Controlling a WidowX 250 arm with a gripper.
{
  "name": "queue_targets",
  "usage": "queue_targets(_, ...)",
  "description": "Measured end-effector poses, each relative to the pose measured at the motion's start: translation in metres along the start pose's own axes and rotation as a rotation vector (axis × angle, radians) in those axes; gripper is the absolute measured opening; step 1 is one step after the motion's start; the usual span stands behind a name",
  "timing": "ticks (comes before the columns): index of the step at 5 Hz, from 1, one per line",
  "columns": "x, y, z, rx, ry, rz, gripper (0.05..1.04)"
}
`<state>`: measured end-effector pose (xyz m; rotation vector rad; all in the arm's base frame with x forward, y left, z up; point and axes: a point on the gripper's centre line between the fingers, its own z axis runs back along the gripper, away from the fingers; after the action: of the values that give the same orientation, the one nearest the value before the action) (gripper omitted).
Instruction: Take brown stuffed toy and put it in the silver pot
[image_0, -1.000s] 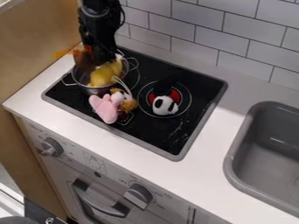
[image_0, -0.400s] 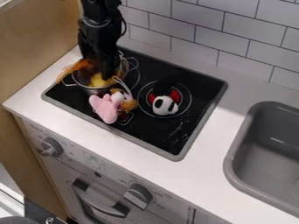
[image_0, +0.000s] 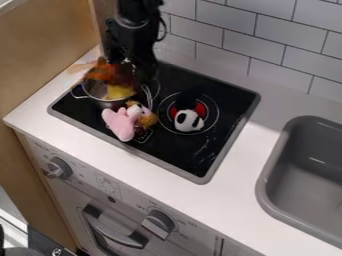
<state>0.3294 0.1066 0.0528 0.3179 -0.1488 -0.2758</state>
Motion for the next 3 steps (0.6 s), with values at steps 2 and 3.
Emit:
queue_targets(2,0.001,-0.014,0.019,0.016,0.039,0.028,1.003)
queue_targets(3,0.000,-0.020,0.021,0.014,0.061,0.026,1.003)
